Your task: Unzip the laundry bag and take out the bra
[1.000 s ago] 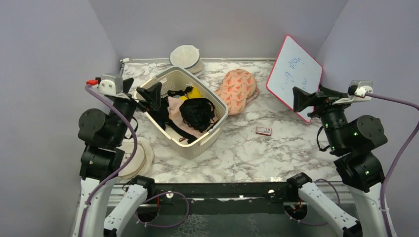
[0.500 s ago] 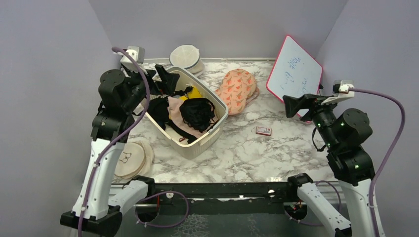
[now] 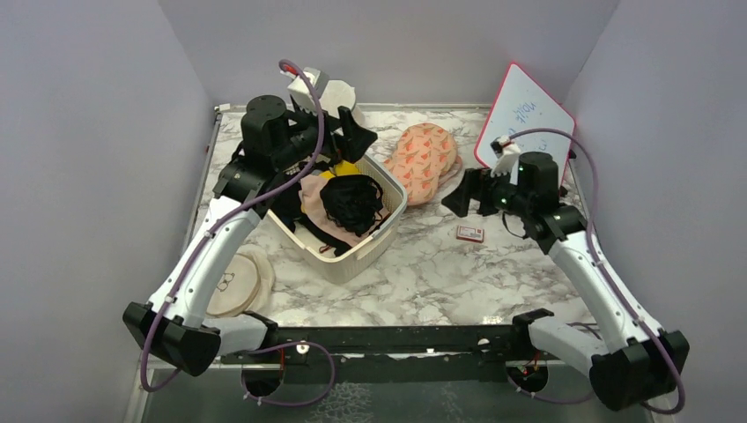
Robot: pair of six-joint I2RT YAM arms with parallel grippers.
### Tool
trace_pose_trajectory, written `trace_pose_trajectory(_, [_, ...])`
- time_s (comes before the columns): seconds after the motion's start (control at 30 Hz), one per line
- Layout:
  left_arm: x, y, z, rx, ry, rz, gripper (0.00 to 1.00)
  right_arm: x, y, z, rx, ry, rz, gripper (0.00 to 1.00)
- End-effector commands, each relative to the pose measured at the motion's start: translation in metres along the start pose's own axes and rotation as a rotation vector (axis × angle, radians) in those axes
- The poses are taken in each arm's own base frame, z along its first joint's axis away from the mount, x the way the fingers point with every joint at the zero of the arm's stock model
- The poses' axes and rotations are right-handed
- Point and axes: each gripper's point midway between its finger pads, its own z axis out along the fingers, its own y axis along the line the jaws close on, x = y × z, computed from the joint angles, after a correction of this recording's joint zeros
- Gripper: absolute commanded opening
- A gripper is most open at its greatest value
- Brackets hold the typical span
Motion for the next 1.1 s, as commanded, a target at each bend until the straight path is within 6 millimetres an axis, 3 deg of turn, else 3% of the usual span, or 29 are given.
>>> trace_pose_trajectory(0.0, [-0.025, -0.033, 0.01, 0.127, -0.086, 0.084, 0.99, 0.017, 0.022, 0.033, -0.103, 0.067, 0.003, 1.0])
trace_pose_trajectory(0.17, [-0.008, -0.015, 0.012, 0.057, -0.096, 0.134, 0.99, 0.048, 0.03, 0.072, -0.098, 0.169, 0.028, 1.0])
trace_pose_trajectory(0.3, [0.013, 0.003, 0.004, -0.013, -0.114, 0.16, 0.99, 0.061, 0.026, 0.091, -0.075, 0.194, 0.068, 1.0])
trace_pose_trajectory(0.5, [0.016, 0.014, -0.001, -0.063, -0.142, 0.188, 0.99, 0.071, 0.04, 0.115, -0.03, 0.173, 0.087, 1.0])
trace_pose_trajectory(0.67, [0.017, 0.017, -0.001, -0.077, -0.15, 0.194, 0.99, 0.073, 0.074, 0.13, -0.075, 0.135, 0.096, 1.0])
trace_pose_trajectory(0.97, [0.021, 0.021, 0.0, -0.086, -0.148, 0.194, 0.99, 0.081, 0.158, 0.172, -0.209, 0.181, 0.004, 1.0])
trace_pose_trajectory(1.07, [0.021, 0.021, -0.001, -0.091, -0.151, 0.198, 0.99, 0.083, 0.16, 0.174, -0.198, 0.19, 0.014, 1.0])
